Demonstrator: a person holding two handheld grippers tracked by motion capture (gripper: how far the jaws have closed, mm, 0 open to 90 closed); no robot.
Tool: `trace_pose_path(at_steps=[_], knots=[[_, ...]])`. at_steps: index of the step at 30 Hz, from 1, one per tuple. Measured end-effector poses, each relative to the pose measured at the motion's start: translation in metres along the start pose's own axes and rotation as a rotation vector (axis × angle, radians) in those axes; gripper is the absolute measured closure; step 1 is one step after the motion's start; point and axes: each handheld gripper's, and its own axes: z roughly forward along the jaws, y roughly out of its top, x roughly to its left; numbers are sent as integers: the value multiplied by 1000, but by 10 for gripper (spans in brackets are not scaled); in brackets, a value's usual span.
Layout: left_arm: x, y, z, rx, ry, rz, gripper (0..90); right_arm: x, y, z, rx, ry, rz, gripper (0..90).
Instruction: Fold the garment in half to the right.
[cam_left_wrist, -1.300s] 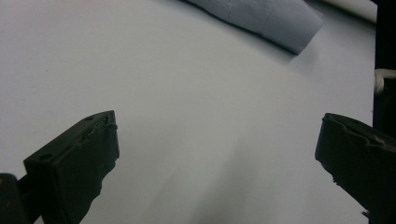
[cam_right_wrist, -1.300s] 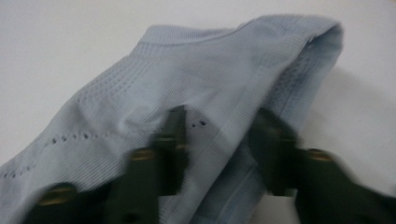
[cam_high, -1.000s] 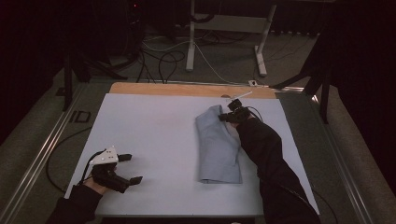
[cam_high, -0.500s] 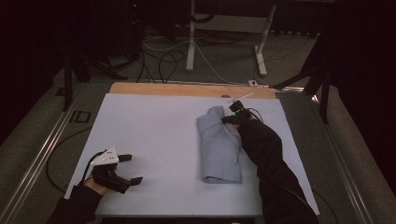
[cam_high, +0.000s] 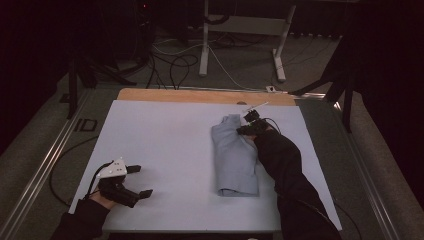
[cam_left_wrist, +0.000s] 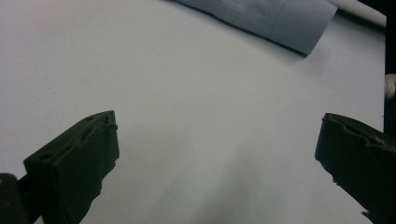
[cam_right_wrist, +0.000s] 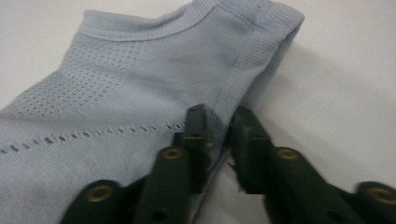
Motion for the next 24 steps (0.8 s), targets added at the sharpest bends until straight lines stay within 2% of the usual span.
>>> trace_pose_path(at_steps=[4, 6, 11, 14, 15, 17, 18, 24], knots=[[0, 1, -1, -12, -1, 3, 6, 2, 2, -4, -12, 11, -13, 523], [-1, 1, -2, -17, 0, 4, 6, 3, 3, -8, -29, 23, -2, 426], [0, 1, -3, -23, 2, 6, 6, 7, 8, -24, -67, 47, -7, 339], [0, 2, -3, -25, 3, 10, 6, 11, 9, -31, -77, 66, -20, 233], [0, 2, -3, -26, 3, 7, 6, 13, 8, -35, -83, 90, -29, 183], [-1, 2, -4, -26, 2, 9, 6, 15, 7, -40, -110, 118, -12, 175], [-1, 2, -4, -23, 3, 13, 7, 16, 6, -42, -109, 142, -17, 142], [0, 2, -5, -26, 3, 12, 6, 30, -2, -55, -130, 158, -62, 136]])
